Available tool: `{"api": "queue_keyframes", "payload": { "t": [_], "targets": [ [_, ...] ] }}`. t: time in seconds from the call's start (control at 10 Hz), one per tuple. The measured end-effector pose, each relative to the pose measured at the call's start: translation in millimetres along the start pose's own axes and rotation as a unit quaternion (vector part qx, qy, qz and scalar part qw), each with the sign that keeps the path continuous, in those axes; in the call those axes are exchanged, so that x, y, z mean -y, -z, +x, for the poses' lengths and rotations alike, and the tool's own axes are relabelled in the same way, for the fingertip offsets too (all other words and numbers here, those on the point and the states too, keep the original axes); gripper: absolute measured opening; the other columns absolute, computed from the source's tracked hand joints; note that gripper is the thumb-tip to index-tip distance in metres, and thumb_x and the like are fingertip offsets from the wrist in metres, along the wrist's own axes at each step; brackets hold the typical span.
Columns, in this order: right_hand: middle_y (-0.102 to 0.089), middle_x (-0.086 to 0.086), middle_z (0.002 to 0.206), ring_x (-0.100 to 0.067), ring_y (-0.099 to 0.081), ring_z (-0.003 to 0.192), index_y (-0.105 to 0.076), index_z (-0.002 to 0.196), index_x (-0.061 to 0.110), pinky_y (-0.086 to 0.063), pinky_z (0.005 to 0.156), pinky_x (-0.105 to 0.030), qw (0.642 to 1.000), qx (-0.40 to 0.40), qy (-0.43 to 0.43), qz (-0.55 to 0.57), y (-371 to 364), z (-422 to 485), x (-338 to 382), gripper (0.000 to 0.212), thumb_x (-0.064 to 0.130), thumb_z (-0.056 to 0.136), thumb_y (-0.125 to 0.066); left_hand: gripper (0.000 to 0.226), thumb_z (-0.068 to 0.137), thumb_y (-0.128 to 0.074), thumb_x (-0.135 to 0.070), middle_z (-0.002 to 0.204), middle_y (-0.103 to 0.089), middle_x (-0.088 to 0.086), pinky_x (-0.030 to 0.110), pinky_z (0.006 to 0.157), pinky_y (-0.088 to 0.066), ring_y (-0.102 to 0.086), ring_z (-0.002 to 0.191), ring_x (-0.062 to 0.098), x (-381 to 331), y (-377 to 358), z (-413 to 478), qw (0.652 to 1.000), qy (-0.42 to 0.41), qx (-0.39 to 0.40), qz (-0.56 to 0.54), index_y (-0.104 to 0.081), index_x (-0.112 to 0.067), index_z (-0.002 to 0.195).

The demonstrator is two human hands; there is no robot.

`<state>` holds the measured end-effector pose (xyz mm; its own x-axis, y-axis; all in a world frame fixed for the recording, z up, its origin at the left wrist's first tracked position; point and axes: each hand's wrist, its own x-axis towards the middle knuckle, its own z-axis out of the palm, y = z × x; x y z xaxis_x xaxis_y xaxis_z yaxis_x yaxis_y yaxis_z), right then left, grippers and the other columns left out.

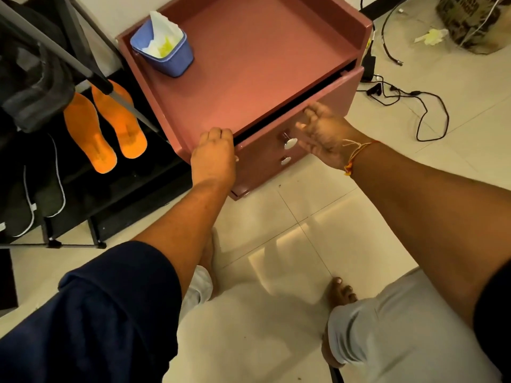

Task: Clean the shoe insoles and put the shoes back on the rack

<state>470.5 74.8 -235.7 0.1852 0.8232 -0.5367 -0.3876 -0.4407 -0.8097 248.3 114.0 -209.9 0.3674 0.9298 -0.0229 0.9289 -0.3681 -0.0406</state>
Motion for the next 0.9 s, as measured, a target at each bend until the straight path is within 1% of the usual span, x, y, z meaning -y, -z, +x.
{"api": "queue_keyframes", "payload": {
  "t": [0.1, 0.2, 0.3, 0.4, 0.5, 0.6, 0.7, 0.8, 0.9],
  "targets": [
    [-0.020, 0.012, 0.163, -0.015, -0.038, 0.140, -0.014, 0.158, 0.026, -0.045, 0.098, -0.034, 0.999, 0.001, 0.013, -0.029, -6.1, 7.6, 0.1, 0.078, -0.010, 0.095, -0.043, 0.035, 0.084, -0.078, -0.006, 0.110, -0.060, 0.013, 0.040, 0.071, -0.051, -0.057, 0.101, 0.030, 0.6, -4.4, 5.5, 0.999, 0.006, -0.032, 0.025, -0.058, -0.008, 0.112],
    [-0.015, 0.010, 0.164, -0.017, -0.032, 0.144, -0.007, 0.159, 0.024, -0.041, 0.102, -0.034, 0.998, 0.010, 0.022, -0.053, -8.5, 15.7, 1.2, 0.081, -0.012, 0.095, -0.043, 0.035, 0.080, -0.079, -0.003, 0.103, -0.060, 0.012, 0.037, 0.058, -0.044, -0.058, 0.093, 0.030, 0.8, -7.1, 11.7, 0.997, 0.006, -0.052, 0.055, -0.057, -0.010, 0.107],
    [-0.010, 0.008, 0.165, -0.020, -0.021, 0.150, -0.004, 0.159, 0.023, -0.041, 0.097, -0.028, 0.997, 0.020, 0.026, -0.063, -12.3, 21.9, 0.6, 0.086, -0.016, 0.093, -0.043, 0.039, 0.081, -0.079, -0.004, 0.102, -0.059, 0.011, 0.034, 0.053, -0.038, -0.057, 0.091, 0.029, 2.6, -10.1, 15.1, 0.996, 0.011, -0.057, 0.067, -0.055, -0.011, 0.110],
    [-0.007, 0.007, 0.165, -0.021, -0.013, 0.152, -0.002, 0.159, 0.021, -0.042, 0.100, -0.025, 0.996, 0.021, 0.032, -0.076, -13.4, 27.5, -1.6, 0.089, -0.020, 0.090, -0.041, 0.039, 0.082, -0.078, -0.006, 0.101, -0.057, 0.012, 0.032, 0.052, -0.036, -0.056, 0.088, 0.029, 4.3, -16.3, 16.3, 0.995, 0.003, -0.066, 0.073, -0.054, -0.010, 0.112],
    [-0.004, 0.005, 0.166, -0.021, -0.010, 0.152, 0.000, 0.159, 0.020, -0.032, 0.116, -0.033, 0.996, 0.030, 0.029, -0.082, -12.9, 28.8, -4.2, 0.093, -0.023, 0.088, -0.042, 0.037, 0.083, -0.078, -0.007, 0.099, -0.057, 0.012, 0.032, 0.052, -0.036, -0.055, 0.085, 0.029, 6.0, -20.1, 16.7, 0.993, -0.006, -0.078, 0.084, -0.054, -0.010, 0.111],
    [0.001, 0.001, 0.166, -0.020, -0.005, 0.152, 0.006, 0.158, 0.017, -0.023, 0.121, -0.038, 0.991, 0.045, 0.036, -0.124, -16.1, 22.7, 2.0, 0.092, -0.018, 0.091, -0.046, 0.036, 0.083, -0.078, -0.004, 0.098, -0.057, 0.013, 0.032, 0.052, -0.035, -0.055, 0.083, 0.030, 5.8, -17.3, 17.7, 0.995, -0.001, -0.067, 0.081, -0.055, -0.009, 0.110],
    [0.000, -0.004, 0.166, -0.021, -0.007, 0.152, 0.008, 0.158, 0.014, -0.020, 0.121, -0.036, 0.975, 0.054, 0.044, -0.209, -21.3, 2.5, 14.7, 0.088, 0.002, 0.097, -0.055, 0.032, 0.089, -0.074, -0.009, 0.108, -0.058, 0.013, 0.037, 0.059, -0.041, -0.056, 0.096, 0.033, 4.5, 0.2, 19.2, 0.999, 0.011, 0.000, 0.045, -0.055, -0.009, 0.115],
    [-0.010, -0.009, 0.165, -0.027, -0.017, 0.150, -0.003, 0.158, 0.011, -0.025, 0.118, -0.037, 0.929, 0.053, 0.079, -0.357, -27.3, -30.8, 24.2, 0.084, 0.027, 0.099, -0.060, 0.045, 0.095, -0.069, -0.037, 0.129, -0.052, 0.010, 0.045, 0.083, -0.050, -0.052, 0.119, 0.032, 3.5, 27.9, 12.3, 0.995, 0.004, 0.094, -0.029, -0.055, -0.012, 0.129],
    [-0.022, -0.012, 0.162, -0.032, -0.026, 0.147, -0.018, 0.156, 0.012, -0.032, 0.114, -0.044, 0.865, -0.038, 0.137, -0.482, -37.4, -80.0, 24.0, 0.083, 0.049, 0.094, -0.060, 0.065, 0.093, -0.063, -0.053, 0.148, -0.043, 0.008, 0.046, 0.104, -0.043, -0.039, 0.137, 0.030, 0.3, 56.6, -22.8, 0.996, -0.014, 0.085, -0.014, -0.045, -0.014, 0.142]
  ]
}}
